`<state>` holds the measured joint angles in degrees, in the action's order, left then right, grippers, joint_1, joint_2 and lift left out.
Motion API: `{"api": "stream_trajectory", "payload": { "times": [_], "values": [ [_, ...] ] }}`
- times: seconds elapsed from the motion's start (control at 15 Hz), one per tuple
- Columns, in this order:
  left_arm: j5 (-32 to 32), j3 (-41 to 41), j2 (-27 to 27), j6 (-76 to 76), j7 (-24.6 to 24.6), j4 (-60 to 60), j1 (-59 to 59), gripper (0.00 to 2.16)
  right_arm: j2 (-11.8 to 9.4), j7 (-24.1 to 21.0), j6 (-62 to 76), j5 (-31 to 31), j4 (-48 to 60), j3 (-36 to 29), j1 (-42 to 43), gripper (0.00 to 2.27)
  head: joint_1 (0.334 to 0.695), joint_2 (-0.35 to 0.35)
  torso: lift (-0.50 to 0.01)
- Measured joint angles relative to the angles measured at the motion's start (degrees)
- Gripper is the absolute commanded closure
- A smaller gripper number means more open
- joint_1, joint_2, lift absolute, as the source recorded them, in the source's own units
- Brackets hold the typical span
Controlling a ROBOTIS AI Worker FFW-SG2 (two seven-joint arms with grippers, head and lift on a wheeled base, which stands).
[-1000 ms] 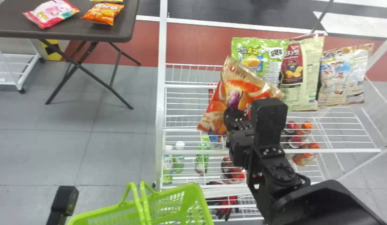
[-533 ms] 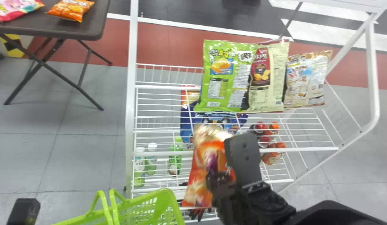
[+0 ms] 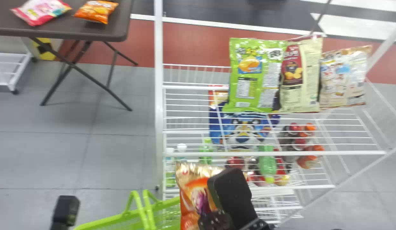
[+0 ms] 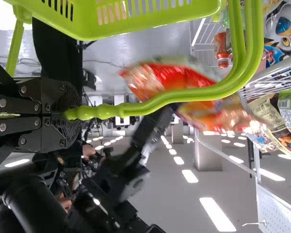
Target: Hold basket handle with left hand then pick Saewookkang with right hand and place into basket
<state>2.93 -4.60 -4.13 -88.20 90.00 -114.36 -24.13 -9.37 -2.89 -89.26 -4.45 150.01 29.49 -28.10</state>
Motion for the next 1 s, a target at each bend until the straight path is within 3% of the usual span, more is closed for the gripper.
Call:
{"api": "stream_trajectory", "payload": {
  "times": [0.07,0.13,0.2,0.27,0.33,0.6,0.8,0.93,1.0],
  "values": [
    [0.03,-0.07,0.0,0.0,0.0,0.0,-0.12,2.15,0.04,-0.01,0.0,0.17,-2.42,1.26,0.04,2.21,0.695,-0.028,-0.015],
    [0.04,-0.09,0.0,0.0,0.0,0.0,-0.17,2.15,0.06,-0.01,0.0,0.9,-5.18,2.15,0.09,2.02,0.695,-0.008,-0.015],
    [0.05,-0.08,0.0,0.0,0.0,0.0,-0.2,2.15,0.06,0.05,0.0,2.11,-7.39,2.59,0.15,1.57,0.695,0.013,-0.015],
    [0.05,-0.07,0.0,0.0,0.0,0.0,-0.21,2.15,0.06,0.07,0.0,3.49,-9.41,2.96,0.19,0.45,0.695,0.035,-0.015],
    [0.06,-0.06,0.0,0.0,0.0,0.0,-0.22,2.15,0.01,0.08,0.01,4.15,-10.63,3.28,0.22,0.0,0.695,0.063,-0.015],
    [0.06,-0.21,-0.06,0.0,0.0,0.01,-0.37,2.15,-0.64,0.38,7.6,3.73,-10.7,0.9,-1.4,0.05,0.695,0.051,-0.015],
    [0.28,-0.5,-0.09,0.0,0.0,0.01,-0.55,2.15,-0.57,3.31,22.68,6.76,-10.25,-6.59,-4.28,0.06,0.695,0.033,-0.015],
    [0.47,-0.68,-0.05,0.0,0.0,0.02,-0.6,2.15,-0.25,3.34,33.26,8.33,-10.38,-11.74,-6.16,0.07,0.695,-0.015,-0.015],
    [0.55,-0.8,-0.04,0.0,0.0,0.02,-0.63,2.15,-0.13,3.33,40.4,8.9,-11.31,-14.5,-7.07,0.07,0.695,-0.073,-0.015]
  ]
}}
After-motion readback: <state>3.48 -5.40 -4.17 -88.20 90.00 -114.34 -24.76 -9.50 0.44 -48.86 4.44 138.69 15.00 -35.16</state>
